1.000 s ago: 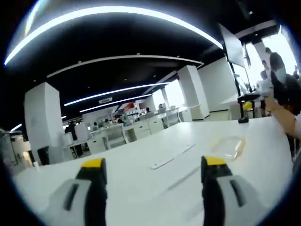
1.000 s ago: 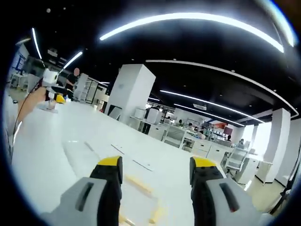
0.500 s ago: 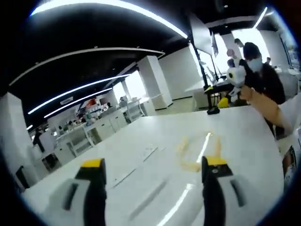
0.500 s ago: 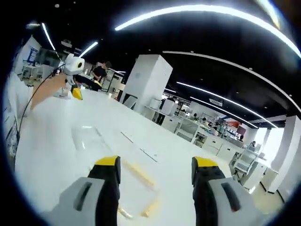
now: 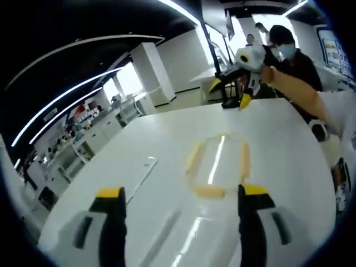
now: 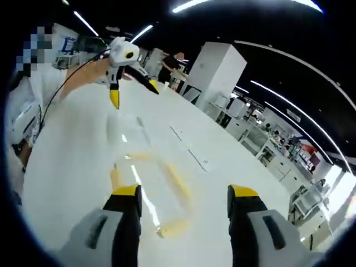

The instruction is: Snap each plastic latch of the storage box into its locked position after aligning the lid with the box until every specified latch is closed and the lid sits flush.

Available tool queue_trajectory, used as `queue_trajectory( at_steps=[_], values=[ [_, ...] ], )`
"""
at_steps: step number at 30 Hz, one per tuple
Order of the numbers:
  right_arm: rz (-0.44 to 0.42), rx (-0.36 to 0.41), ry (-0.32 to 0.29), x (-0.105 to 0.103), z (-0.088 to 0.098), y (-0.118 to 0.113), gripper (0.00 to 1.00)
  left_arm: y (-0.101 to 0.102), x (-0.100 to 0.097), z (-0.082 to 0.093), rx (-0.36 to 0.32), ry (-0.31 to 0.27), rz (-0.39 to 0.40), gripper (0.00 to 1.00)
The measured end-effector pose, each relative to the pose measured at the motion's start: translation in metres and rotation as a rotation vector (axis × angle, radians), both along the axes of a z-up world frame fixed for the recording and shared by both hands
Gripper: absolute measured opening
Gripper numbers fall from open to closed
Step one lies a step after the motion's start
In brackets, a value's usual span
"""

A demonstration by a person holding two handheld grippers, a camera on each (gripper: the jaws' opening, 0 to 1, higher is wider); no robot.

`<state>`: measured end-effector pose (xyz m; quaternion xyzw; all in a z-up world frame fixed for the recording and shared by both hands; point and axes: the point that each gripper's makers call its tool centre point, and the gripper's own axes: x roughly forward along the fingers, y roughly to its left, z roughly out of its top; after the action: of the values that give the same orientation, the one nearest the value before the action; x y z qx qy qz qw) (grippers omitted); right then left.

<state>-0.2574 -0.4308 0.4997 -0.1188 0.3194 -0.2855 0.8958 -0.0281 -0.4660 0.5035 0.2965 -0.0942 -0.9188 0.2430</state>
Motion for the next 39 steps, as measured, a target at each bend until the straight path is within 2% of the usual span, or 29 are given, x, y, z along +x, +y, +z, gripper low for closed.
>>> queue_trajectory(
  at_steps=[2,9,15,19,22,27,34,39],
  values=[
    [0.039,0.028,0.055,0.0,-0.008,0.0,0.66,0.001,-0.007,-0.008,0.013,-0.031,-0.021,0.83],
    [0.097,0.09,0.11,-0.004,-0.021,-0.01,0.66,0.0,-0.031,-0.033,0.057,-0.107,-0.076,0.81],
    [0.143,0.204,0.229,-0.016,-0.055,-0.015,0.63,0.005,-0.049,-0.061,0.101,-0.179,-0.13,0.79],
    [0.158,0.25,0.29,-0.023,-0.076,-0.021,0.61,0.006,-0.056,-0.081,0.142,-0.238,-0.149,0.77],
    [0.174,0.283,0.309,-0.028,-0.088,-0.026,0.58,0.005,-0.058,-0.091,0.159,-0.27,-0.156,0.72],
    [0.236,0.36,0.35,-0.028,-0.107,-0.022,0.55,0.005,-0.057,-0.115,0.208,-0.37,-0.194,0.71],
    [0.246,0.418,0.385,-0.036,-0.126,-0.029,0.51,0.007,-0.065,-0.12,0.237,-0.392,-0.223,0.67],
    [0.272,0.454,0.377,-0.036,-0.129,-0.027,0.49,0.009,-0.067,-0.125,0.249,-0.463,-0.251,0.62]
  ],
)
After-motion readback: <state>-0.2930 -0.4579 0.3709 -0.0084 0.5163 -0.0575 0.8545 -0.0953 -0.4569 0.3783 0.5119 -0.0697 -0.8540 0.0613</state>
